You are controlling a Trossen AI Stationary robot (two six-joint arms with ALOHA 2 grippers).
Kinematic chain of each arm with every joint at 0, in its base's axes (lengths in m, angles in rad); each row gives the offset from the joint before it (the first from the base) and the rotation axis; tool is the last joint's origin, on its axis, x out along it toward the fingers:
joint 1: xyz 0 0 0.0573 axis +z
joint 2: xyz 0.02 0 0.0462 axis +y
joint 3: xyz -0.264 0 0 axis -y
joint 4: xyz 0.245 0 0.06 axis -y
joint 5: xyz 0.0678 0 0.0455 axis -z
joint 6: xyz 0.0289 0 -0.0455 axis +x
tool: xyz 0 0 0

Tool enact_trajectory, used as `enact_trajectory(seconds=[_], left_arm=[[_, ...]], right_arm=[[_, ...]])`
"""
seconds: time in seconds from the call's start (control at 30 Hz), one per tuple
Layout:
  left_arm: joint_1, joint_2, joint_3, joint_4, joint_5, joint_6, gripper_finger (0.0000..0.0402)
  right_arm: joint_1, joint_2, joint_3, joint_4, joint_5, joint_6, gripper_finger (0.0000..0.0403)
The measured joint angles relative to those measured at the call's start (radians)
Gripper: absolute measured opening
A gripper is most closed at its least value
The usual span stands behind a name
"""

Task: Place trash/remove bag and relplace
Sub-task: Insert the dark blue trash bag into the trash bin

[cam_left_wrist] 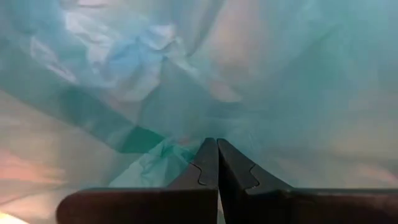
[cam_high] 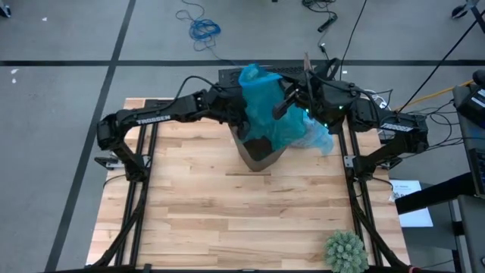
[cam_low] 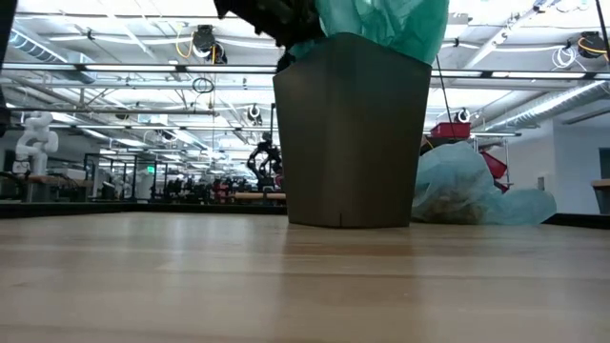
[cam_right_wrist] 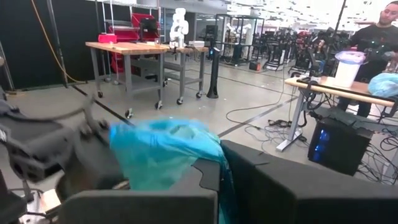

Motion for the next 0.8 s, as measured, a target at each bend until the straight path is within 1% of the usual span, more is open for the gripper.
enact_trajectory(seconds=[0.23, 0.37, 0.53, 0.6, 0.7, 0.8], left_arm=[[0.005, 0.050, 0.000, 0.006, -0.015, 0.027, 0.0000], [0.019, 0.051, 0.000, 0.008, -0.065, 0.034, 0.0000], [0.035, 0.051, 0.000, -0.020, -0.078, 0.036, 0.0000], [0.034, 0.051, 0.000, -0.045, -0.077, 0.061, 0.0003], [0.034, 0.049, 0.000, -0.074, -0.040, 0.086, 0.0024], [0.034, 0.046, 0.024, -0.118, 0.027, 0.078, 0.0061]], right_arm=[[0.000, 0.000, 0.000, 0.010, 0.000, -0.008, 0.0000], [0.000, 0.000, 0.000, 0.011, 0.000, -0.009, 0.0000], [0.000, 0.000, 0.000, 0.012, 0.000, -0.010, 0.0000], [0.000, 0.000, 0.000, 0.013, 0.000, -0.010, 0.0000], [0.000, 0.000, 0.000, 0.014, 0.000, -0.010, 0.0000], [0.000, 0.000, 0.000, 0.019, 0.000, -0.022, 0.0000]])
